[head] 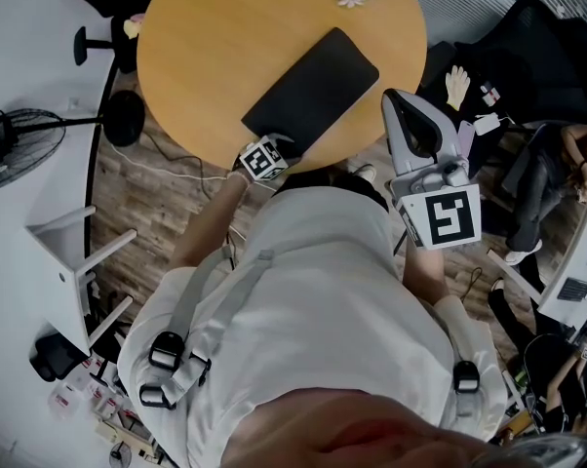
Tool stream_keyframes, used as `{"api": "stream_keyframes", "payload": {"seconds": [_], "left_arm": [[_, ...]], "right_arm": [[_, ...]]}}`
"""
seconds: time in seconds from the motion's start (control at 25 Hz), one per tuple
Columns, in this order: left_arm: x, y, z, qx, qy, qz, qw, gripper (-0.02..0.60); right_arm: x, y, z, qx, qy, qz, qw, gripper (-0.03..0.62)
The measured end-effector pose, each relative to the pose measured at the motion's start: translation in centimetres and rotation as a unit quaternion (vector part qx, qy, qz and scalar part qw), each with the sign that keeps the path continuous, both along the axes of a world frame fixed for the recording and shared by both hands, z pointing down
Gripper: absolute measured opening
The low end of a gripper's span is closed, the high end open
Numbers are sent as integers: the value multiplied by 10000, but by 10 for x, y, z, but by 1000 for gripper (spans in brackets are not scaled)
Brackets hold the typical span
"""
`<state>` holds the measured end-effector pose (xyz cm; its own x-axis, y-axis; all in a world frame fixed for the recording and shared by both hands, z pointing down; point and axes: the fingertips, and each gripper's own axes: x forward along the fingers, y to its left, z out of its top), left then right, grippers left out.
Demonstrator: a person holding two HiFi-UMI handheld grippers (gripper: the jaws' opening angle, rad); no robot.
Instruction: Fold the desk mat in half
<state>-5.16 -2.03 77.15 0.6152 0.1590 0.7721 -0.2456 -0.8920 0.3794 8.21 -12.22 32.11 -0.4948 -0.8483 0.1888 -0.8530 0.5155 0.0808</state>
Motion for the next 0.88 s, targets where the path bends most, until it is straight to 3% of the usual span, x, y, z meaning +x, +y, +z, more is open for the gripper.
{"api": "stream_keyframes", "payload": {"seconds": [0.24, 0.44, 0.6, 0.88], "left_arm": [[18, -18, -42, 185, 579, -479, 9970, 166], [28, -42, -83, 584, 990, -898, 9893, 149], [31, -66, -122, 965, 1352, -1293, 9776, 123], [31, -107, -189, 1554, 1927, -1927, 9495, 69]], "right_arm": [[0, -4, 3, -42, 26, 13, 10000, 5], [0, -7, 5, -49, 72, 13, 10000, 5], [-1, -9, 5, -35, 98, 26, 9999, 5], [-4, -15, 5, 1, 145, 35, 9999, 5]]}}
